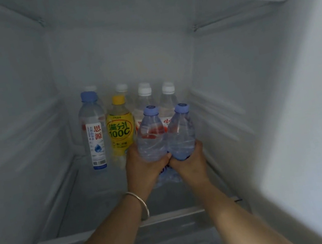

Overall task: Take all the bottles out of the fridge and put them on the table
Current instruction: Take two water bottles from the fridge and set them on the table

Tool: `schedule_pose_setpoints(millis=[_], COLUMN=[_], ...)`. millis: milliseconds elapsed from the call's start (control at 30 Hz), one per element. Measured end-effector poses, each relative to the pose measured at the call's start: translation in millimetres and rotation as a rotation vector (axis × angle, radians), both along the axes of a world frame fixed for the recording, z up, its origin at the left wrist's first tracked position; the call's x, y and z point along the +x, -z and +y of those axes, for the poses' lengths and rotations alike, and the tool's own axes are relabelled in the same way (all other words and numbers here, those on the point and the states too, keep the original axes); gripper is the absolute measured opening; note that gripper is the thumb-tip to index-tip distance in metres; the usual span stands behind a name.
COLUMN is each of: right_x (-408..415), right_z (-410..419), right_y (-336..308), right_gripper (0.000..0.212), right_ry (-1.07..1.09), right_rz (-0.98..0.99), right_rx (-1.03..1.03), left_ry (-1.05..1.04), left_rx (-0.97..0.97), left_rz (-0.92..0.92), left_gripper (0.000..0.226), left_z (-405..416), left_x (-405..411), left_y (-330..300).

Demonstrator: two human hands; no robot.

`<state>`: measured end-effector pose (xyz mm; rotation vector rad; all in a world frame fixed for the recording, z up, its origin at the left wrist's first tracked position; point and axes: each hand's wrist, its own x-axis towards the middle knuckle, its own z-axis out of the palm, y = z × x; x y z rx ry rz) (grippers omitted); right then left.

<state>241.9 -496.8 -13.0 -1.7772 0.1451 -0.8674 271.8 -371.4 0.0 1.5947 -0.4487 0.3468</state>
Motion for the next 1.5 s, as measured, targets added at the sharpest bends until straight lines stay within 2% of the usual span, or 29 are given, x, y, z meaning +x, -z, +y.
schedule_pose_setpoints(millis=[67,100,167,300,433,500,633,800,1100,1333,1500], right_x=[-2.9,-6.5,-16.2,-44.8,-103.1,-136.8,-209.3,-309.5,-507.3,-686.8,-810.6], right_z=[2.6,5.1,9.3,22.9,53.3,69.9,104.2,138.6,157.9,149.7,138.1], right_y=[-3.4,-5.8,-10.2,-24.1,-44.3,-47.4,-43.8,-40.9,-38.8,-23.8,-23.7], right_gripper=[0.024,0.025,0.040,0.048,0.058,0.055,0.050,0.054,0.066,0.084,0.079], right_ry=[-0.017,-0.028,-0.019,0.013,0.225,0.328,0.526,0.737,1.044,1.292,1.397], right_rz=[-0.009,-0.023,-0.040,-0.021,-0.035,-0.067,-0.118,-0.127,-0.119,-0.011,0.096], right_rx=[-0.010,-0.010,0.009,-0.013,0.027,0.018,0.047,0.024,-0.014,0.000,0.026], left_ry=[-0.010,-0.009,-0.011,0.056,0.211,0.287,0.480,0.634,0.945,1.038,1.096], left_rx=[0.058,0.077,0.095,0.067,-0.006,-0.013,-0.009,-0.084,-0.097,-0.006,0.009], left_rz=[0.014,0.024,0.050,0.111,0.125,0.102,0.056,0.126,0.137,0.173,0.181], left_gripper=[0.030,0.029,0.028,0.022,0.039,0.042,0.050,0.071,0.064,0.076,0.068], left_z=[1.7,2.9,6.7,20.4,41.0,55.0,85.0,99.1,74.3,32.2,7.7], left_x=[-1.3,-2.4,-8.0,-27.6,-58.1,-86.7,-156.8,-241.3,-420.3,-593.8,-716.8], left_y=[-1.9,-1.3,-1.6,-7.4,-21.2,-27.8,-33.9,-26.4,-19.9,0.7,9.4])
